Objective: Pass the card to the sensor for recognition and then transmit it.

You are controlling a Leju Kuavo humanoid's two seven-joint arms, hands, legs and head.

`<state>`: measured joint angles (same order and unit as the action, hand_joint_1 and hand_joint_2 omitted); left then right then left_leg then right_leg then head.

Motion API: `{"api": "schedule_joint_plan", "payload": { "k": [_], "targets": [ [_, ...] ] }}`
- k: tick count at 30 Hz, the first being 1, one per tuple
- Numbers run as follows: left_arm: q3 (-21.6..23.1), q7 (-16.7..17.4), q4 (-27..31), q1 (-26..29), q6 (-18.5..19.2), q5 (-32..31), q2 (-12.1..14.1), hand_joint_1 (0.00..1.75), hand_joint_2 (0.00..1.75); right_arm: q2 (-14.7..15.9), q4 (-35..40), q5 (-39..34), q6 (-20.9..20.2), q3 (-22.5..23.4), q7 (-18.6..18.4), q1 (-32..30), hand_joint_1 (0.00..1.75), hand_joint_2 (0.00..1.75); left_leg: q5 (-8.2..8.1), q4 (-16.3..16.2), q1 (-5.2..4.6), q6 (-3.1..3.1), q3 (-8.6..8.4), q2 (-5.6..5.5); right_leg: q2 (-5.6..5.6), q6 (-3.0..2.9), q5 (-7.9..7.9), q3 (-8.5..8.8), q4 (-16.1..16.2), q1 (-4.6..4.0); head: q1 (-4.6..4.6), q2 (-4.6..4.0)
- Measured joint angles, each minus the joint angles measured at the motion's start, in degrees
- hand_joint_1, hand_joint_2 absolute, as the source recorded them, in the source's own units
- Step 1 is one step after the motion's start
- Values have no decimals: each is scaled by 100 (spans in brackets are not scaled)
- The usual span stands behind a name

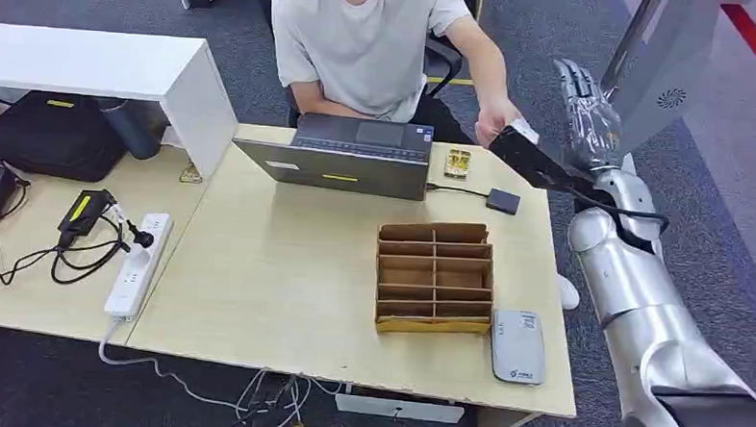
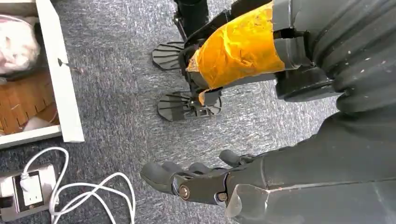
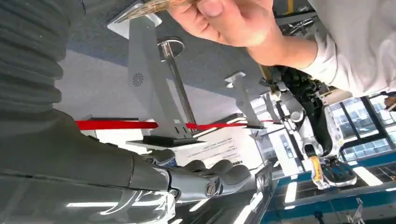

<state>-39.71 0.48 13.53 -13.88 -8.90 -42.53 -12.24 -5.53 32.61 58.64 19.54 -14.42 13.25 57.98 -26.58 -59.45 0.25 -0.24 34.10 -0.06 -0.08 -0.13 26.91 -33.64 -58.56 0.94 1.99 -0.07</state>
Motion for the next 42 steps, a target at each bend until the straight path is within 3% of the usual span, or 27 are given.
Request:
{"api": "schedule_joint_plan", "payload": {
  "k": [4, 5, 7, 8, 11, 15, 16, 22, 42],
  "targets": [
    [0, 0, 0, 0, 2, 13, -2, 0, 175, -2, 28, -2, 0, -81, 0, -17, 0, 175, 0, 0, 0, 0, 0, 1, 0, 0, 0, -1, 1, 0, -2, 0],
    [0, 0, 0, 0, 4, 13, -2, 0, 0, -2, 28, -2, 0, -90, 0, -18, 0, 175, 0, 0, 0, 0, 1, 0, 0, 0, 0, -1, 1, 0, -2, 0],
    [-9, 0, -2, 1, 154, 61, -9, 0, 0, -2, 31, -48, 0, -116, 2, -24, 0, 175, 0, 0, 0, 0, 1, 0, -1, 0, 0, -1, 0, 0, -2, 0],
    [-32, 0, -2, 1, 302, 120, -7, 0, 175, -2, 48, -96, 6, -151, 11, -37, 0, 175, 0, 0, 0, 0, 2, 0, 0, 0, 0, -1, 0, 0, -2, 0],
    [-140, 2, -2, 8, 851, 300, 11, 0, 175, -9, 151, -212, 138, -385, -7, -111, 0, 175, 0, 0, 0, 0, 2, 1, 0, -1, -1, -2, 0, 0, 0, 0],
    [-238, 57, -2, 13, 1051, 396, 31, 0, 175, -11, 298, -328, 273, -728, -87, -218, 0, 175, 0, 0, 1, 0, 2, 1, 0, -1, 0, -4, 0, 0, -2, 0],
    [-260, 57, -2, 16, 1073, 402, 39, 0, 175, -11, 339, -345, 291, -813, -96, -245, 175, 175, 0, 1, 1, 0, 2, 1, 1, -1, 0, -5, 0, 0, 0, 0],
    [-291, 59, -5, 36, 1139, 415, 66, 0, 175, -6, 514, -713, 245, -1021, 138, -362, 175, 175, 0, 1, 0, 0, 3, 2, 1, -1, 0, -6, 0, 0, -2, 0],
    [-323, 59, -5, 71, 1209, 422, 92, 0, 175, 110, 809, -1111, 181, -1373, 166, -433, 175, 175, 0, 0, 0, 0, 4, 0, 1, -1, 0, -6, 1, 0, 0, 0]
  ]
}}
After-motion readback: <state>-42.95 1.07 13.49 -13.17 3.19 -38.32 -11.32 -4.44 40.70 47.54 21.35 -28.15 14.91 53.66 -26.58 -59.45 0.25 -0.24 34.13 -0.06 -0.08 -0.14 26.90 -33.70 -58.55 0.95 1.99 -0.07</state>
